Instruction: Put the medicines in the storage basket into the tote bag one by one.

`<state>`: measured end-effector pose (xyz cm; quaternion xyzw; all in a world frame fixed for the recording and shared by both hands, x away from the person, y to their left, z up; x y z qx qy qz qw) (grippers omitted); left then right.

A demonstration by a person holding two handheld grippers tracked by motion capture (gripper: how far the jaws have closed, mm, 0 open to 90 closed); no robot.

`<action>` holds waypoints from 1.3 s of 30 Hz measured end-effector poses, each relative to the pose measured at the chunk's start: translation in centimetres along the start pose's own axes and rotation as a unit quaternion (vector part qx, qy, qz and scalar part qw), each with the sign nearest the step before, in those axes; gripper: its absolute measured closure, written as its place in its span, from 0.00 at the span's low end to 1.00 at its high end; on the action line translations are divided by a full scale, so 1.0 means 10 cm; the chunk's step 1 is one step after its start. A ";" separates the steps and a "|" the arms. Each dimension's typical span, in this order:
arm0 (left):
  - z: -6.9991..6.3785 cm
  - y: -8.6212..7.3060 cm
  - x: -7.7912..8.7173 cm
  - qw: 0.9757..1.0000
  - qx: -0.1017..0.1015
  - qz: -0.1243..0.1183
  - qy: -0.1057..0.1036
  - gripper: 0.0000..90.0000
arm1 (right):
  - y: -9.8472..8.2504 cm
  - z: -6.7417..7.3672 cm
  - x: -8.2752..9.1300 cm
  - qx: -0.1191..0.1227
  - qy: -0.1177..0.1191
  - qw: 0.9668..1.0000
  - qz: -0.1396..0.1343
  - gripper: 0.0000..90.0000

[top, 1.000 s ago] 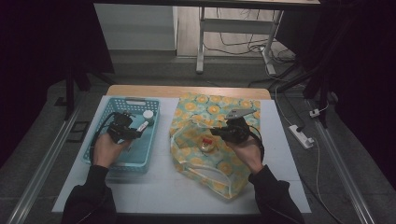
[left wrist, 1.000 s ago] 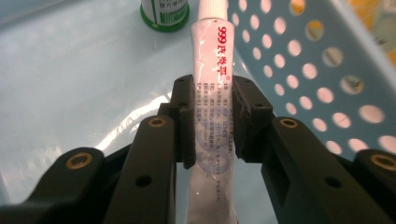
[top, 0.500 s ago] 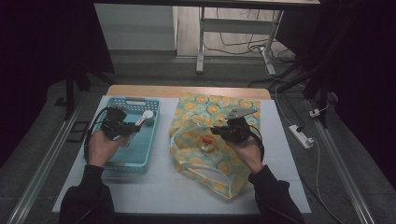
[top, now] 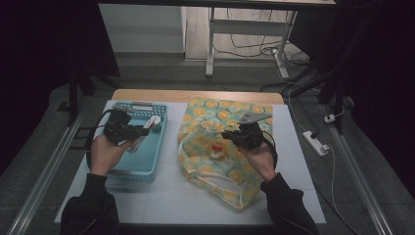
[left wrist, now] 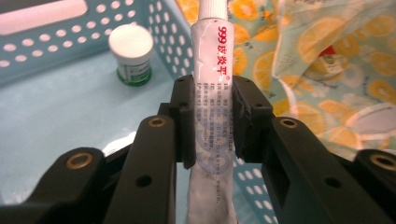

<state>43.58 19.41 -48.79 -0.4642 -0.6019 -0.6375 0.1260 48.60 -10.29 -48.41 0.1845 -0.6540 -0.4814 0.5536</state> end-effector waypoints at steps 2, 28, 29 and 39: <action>-0.05 0.02 0.01 1.000 -0.003 -0.002 -0.006 0.80 | 0.01 0.00 0.01 0.001 -0.002 1.000 -0.002 1.00; -0.85 0.12 -0.16 0.994 -0.076 0.021 -0.070 0.80 | 0.07 -0.05 0.04 -0.002 -0.016 1.000 -0.017 1.00; -0.88 0.12 -0.18 0.994 -0.079 0.023 -0.073 0.80 | 0.07 -0.05 0.04 -0.002 -0.016 1.000 -0.017 1.00; -1.16 0.09 -0.39 0.989 -0.106 0.041 -0.093 0.80 | 0.08 -0.05 0.04 -0.002 -0.016 1.000 -0.020 1.00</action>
Point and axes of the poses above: each handheld gripper's, and its own axes: x roughly backward along the jaws, y roughly out of its top, z roughly to its left, the point moved 9 cm from there along -x, roughly forward along the jaws, and after that the axes turned 5 degrees about y, right-handed, at the moved point
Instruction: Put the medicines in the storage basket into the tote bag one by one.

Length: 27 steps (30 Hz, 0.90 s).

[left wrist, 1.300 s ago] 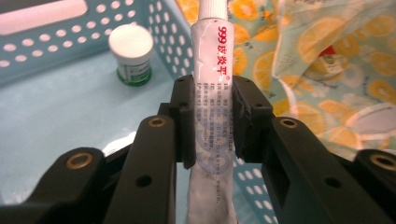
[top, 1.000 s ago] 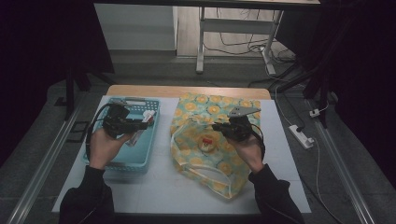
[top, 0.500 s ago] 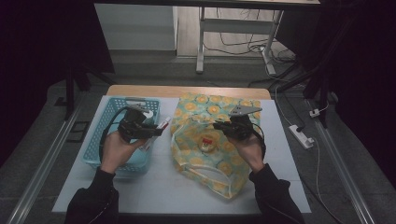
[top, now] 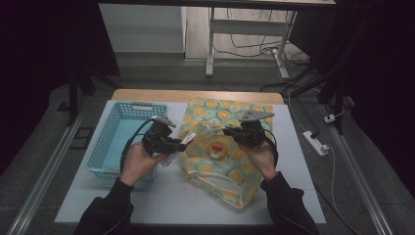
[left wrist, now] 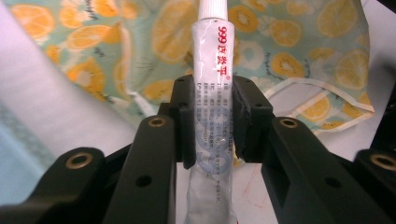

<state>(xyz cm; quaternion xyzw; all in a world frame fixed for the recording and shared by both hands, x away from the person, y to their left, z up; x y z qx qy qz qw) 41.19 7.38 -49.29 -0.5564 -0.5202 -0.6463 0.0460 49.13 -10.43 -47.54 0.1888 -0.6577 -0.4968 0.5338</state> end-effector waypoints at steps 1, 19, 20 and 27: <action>-0.02 0.00 -0.02 1.000 -0.003 0.001 -0.001 0.80 | 0.00 0.00 0.00 0.000 0.000 1.000 0.001 1.00; -0.32 0.12 -0.39 0.999 -0.039 0.014 -0.014 0.80 | 0.00 0.03 -0.02 0.002 0.004 1.000 0.001 1.00; -0.33 0.13 -0.41 0.999 -0.041 0.015 -0.014 0.80 | 0.01 0.03 -0.02 0.002 0.005 1.000 0.001 1.00; -0.39 0.18 -0.55 0.998 -0.049 0.022 -0.015 0.80 | 0.00 0.05 -0.03 0.001 0.007 1.000 0.001 1.00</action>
Point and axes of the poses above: each handheld gripper's, and its own axes: x roughly backward along the jaws, y roughly out of its top, z roughly to its left, the point moved 9 cm from there along -x, roughly forward along the jaws, and after that the axes turned 5 degrees about y, right-handed, at the moved point
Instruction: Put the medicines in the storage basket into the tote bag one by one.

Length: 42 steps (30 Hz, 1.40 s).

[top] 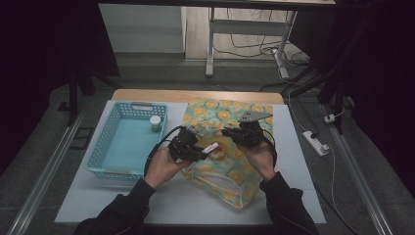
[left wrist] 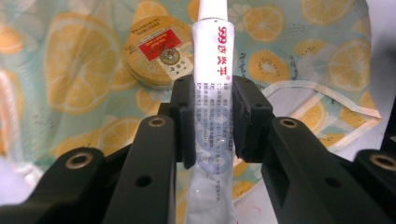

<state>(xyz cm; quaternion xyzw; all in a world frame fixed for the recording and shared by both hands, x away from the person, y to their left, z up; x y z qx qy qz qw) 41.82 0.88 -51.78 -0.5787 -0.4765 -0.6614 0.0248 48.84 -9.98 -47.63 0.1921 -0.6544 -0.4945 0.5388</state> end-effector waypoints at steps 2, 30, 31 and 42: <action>0.00 0.02 -0.04 1.000 0.000 0.001 0.000 0.80 | 0.00 0.00 0.00 0.000 0.001 1.000 0.000 1.00; 0.32 0.21 -0.52 0.998 0.032 0.017 0.051 0.80 | -0.01 0.03 -0.03 0.001 0.006 1.000 0.003 1.00; 0.34 0.22 -0.52 0.998 0.035 0.017 0.055 0.80 | -0.01 0.03 -0.03 0.002 0.006 1.000 0.003 1.00; 0.55 0.21 -0.60 0.995 0.064 0.029 0.077 0.80 | -0.03 0.04 -0.06 0.003 0.008 1.000 0.007 1.00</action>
Point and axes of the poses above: each handheld gripper's, and its own axes: x roughly backward along the jaws, y roughly out of its top, z roughly to its left, the point moved 9 cm from there along -x, roughly forward along the jaws, and after that the axes turned 5 degrees about y, right-handed, at the moved point
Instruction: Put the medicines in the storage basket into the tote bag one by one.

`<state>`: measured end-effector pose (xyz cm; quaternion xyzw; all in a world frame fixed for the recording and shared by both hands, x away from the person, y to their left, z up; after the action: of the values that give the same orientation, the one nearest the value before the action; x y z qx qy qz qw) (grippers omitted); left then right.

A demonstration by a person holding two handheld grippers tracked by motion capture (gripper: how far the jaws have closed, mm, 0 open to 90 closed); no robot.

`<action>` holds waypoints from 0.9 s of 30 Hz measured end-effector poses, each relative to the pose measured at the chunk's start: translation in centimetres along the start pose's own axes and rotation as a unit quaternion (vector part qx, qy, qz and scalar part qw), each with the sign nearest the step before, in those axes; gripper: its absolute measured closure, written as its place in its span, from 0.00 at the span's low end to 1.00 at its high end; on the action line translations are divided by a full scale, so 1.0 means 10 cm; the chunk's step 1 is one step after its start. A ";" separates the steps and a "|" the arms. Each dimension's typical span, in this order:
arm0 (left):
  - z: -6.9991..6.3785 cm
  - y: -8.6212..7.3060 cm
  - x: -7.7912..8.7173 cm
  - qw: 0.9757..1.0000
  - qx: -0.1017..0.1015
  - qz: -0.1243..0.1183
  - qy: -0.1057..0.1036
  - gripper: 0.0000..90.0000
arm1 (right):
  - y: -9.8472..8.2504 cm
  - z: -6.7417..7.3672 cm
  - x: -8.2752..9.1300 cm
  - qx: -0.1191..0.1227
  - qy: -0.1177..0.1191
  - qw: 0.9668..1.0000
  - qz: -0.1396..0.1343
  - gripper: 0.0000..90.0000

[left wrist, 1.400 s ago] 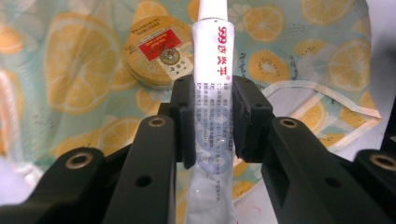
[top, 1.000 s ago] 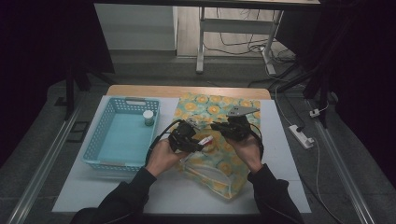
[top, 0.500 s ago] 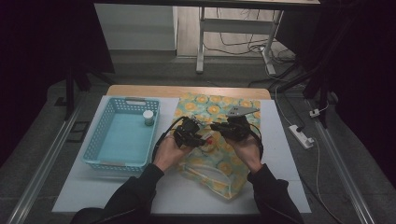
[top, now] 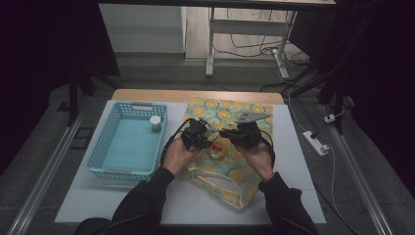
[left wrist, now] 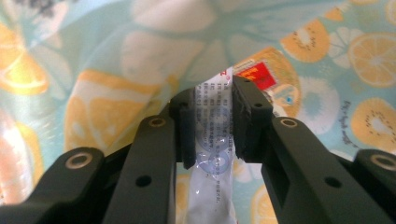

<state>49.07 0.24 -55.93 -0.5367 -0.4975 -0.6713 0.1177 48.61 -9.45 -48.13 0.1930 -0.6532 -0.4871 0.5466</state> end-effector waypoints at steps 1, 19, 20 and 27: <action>0.01 0.00 -0.01 1.000 0.001 0.002 0.003 0.80 | 0.00 0.00 -0.01 0.000 0.001 1.000 0.001 1.00; 0.14 -0.02 -0.11 0.999 0.005 0.015 0.027 0.78 | -0.03 -0.01 -0.03 0.000 -0.003 1.000 0.006 1.00; 0.14 -0.02 -0.10 1.000 0.005 0.011 0.027 0.77 | -0.03 -0.01 -0.03 -0.001 -0.003 1.000 0.006 1.00; 0.12 -0.01 0.00 1.000 -0.003 -0.001 0.023 0.67 | -0.03 -0.04 -0.01 -0.004 -0.004 1.000 0.002 1.00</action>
<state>49.70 1.22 -56.02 -0.5212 -0.4934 -0.6848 0.1265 48.91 -9.61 -48.45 0.1873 -0.6536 -0.4895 0.5460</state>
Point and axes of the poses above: each handheld gripper's, and its own axes: x roughly backward along the jaws, y roughly out of its top, z roughly to its left, the point moved 9 cm from there along -x, roughly forward along the jaws, and after that the axes turned 5 degrees about y, right-handed, at the moved point
